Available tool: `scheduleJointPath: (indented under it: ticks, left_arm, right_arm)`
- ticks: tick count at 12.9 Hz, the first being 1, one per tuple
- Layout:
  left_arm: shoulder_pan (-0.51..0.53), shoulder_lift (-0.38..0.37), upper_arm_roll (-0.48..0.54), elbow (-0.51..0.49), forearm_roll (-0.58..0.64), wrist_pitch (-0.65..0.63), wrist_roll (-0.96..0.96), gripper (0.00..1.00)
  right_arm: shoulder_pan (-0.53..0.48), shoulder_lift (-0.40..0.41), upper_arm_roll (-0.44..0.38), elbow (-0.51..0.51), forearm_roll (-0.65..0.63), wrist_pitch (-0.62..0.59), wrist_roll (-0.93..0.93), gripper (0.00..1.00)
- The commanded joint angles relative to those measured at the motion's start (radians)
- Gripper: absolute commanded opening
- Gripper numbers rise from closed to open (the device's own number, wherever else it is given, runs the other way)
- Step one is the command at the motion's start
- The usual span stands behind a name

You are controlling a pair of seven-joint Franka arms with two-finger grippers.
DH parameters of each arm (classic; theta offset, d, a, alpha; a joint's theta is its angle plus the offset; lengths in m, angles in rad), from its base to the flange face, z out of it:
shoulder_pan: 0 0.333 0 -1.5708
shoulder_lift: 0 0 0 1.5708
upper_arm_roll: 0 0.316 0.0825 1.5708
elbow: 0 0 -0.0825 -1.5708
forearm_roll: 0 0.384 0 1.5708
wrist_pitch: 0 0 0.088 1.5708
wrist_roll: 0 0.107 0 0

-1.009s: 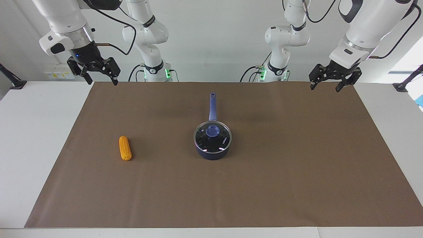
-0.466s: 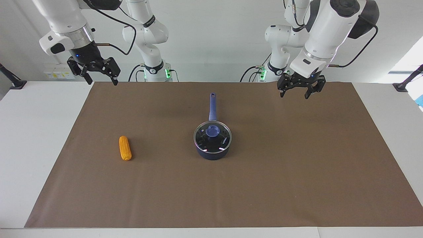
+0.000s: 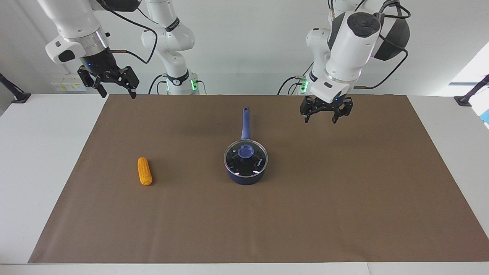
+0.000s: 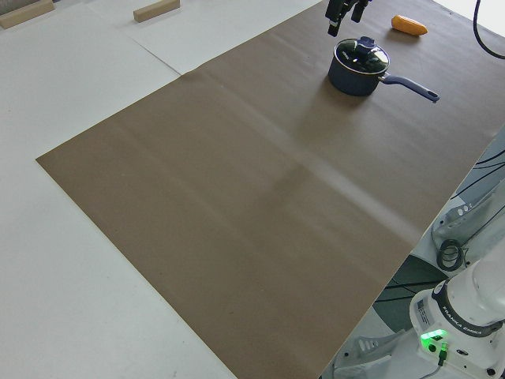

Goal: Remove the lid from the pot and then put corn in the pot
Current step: 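Reach the left gripper over the pot to the lid knob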

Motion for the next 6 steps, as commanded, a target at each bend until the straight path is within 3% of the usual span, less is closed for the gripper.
scheduleJointPath:
  ticks: [1,6]
  left_arm:
    - [-0.065,0.037,0.015,-0.008,0.037,0.043,-0.067,1.0]
    - [-0.164,0.158,0.015,0.005,0.088,0.155,-0.254,1.0]
  right_arm:
    - [-0.012,-0.012,0.013,-0.007,-0.001,-0.001,0.016,1.0]
    - [-0.012,-0.012,0.013,-0.007,-0.001,-0.001,0.016,1.0]
